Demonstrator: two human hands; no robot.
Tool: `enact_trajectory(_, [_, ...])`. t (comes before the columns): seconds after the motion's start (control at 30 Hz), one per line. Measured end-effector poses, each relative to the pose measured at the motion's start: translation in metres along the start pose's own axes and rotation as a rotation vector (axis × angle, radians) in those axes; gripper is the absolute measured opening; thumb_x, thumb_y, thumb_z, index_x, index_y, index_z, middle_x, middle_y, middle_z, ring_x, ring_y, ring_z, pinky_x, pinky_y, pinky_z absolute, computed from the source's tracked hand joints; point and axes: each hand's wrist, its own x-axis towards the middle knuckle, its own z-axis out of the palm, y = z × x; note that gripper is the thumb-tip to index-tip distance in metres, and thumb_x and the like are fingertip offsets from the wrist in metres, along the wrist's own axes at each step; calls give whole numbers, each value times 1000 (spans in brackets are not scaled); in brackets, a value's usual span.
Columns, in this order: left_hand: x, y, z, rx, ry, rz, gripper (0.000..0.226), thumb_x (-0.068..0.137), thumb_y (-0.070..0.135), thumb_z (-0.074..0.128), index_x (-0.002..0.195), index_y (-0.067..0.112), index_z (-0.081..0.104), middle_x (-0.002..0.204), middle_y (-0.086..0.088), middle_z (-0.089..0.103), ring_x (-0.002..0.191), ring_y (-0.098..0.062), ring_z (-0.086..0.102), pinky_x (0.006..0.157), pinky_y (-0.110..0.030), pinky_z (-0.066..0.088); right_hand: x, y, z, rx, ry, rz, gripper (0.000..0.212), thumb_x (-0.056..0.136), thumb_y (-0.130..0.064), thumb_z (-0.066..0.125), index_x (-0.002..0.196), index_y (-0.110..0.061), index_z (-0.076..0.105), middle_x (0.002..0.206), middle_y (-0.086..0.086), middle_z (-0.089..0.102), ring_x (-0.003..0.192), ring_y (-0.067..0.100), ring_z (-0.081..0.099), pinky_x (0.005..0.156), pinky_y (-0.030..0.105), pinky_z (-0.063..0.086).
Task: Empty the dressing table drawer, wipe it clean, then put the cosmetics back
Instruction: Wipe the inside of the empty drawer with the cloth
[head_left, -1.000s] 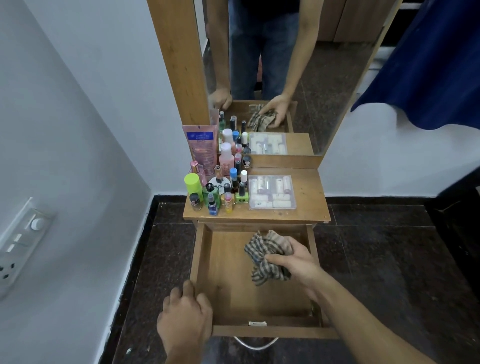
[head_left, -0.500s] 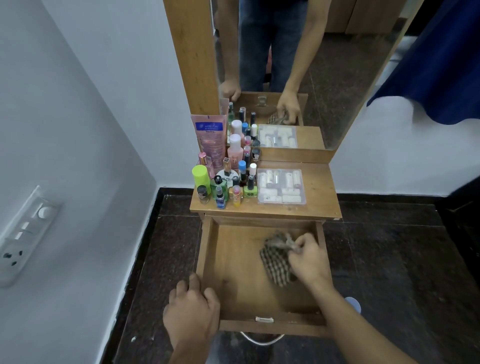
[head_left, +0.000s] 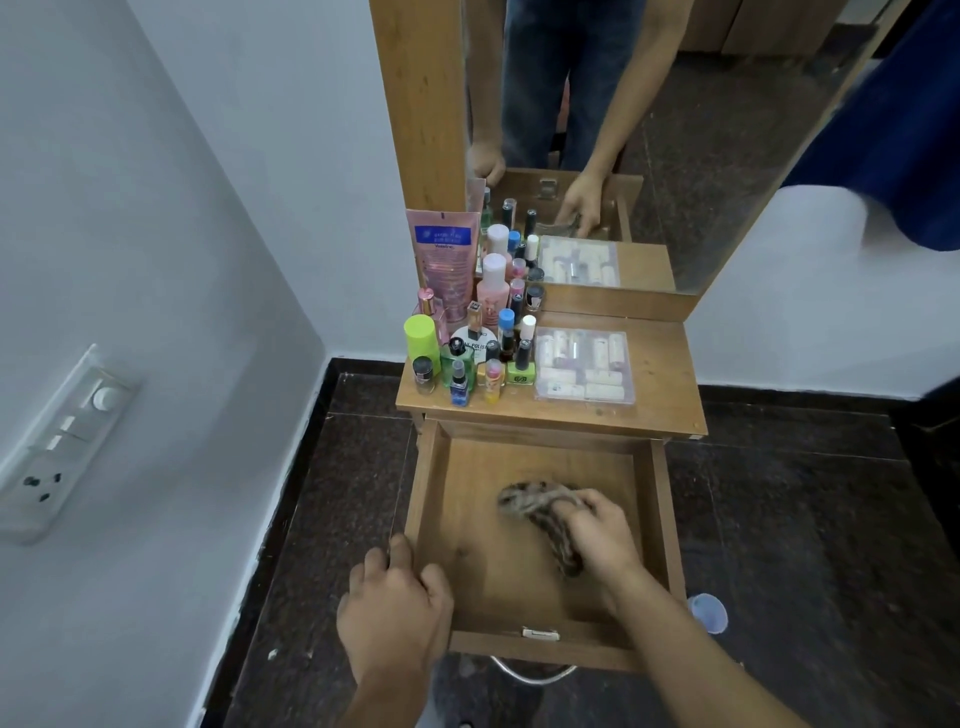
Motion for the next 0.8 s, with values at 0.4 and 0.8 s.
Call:
enact_trajectory(0.4, [-1, 0, -1, 1, 14, 3, 72, 79, 42, 24, 128, 12, 68, 101, -10, 69, 92, -30, 63, 68, -39, 53, 4, 7, 9, -1021, 440, -468, 68, 91, -45, 64, 150, -21, 40, 152, 11, 40, 139, 29, 40, 112, 48, 40])
enact_trajectory(0.8, [-2, 3, -3, 31, 12, -19, 56, 85, 40, 37, 131, 22, 61, 112, -5, 64, 103, -26, 59, 72, -37, 50, -8, -17, -21, -558, -41, -287, 44, 91, -4, 57, 121, -32, 71, 98, -9, 74, 81, 9, 72, 72, 29, 61])
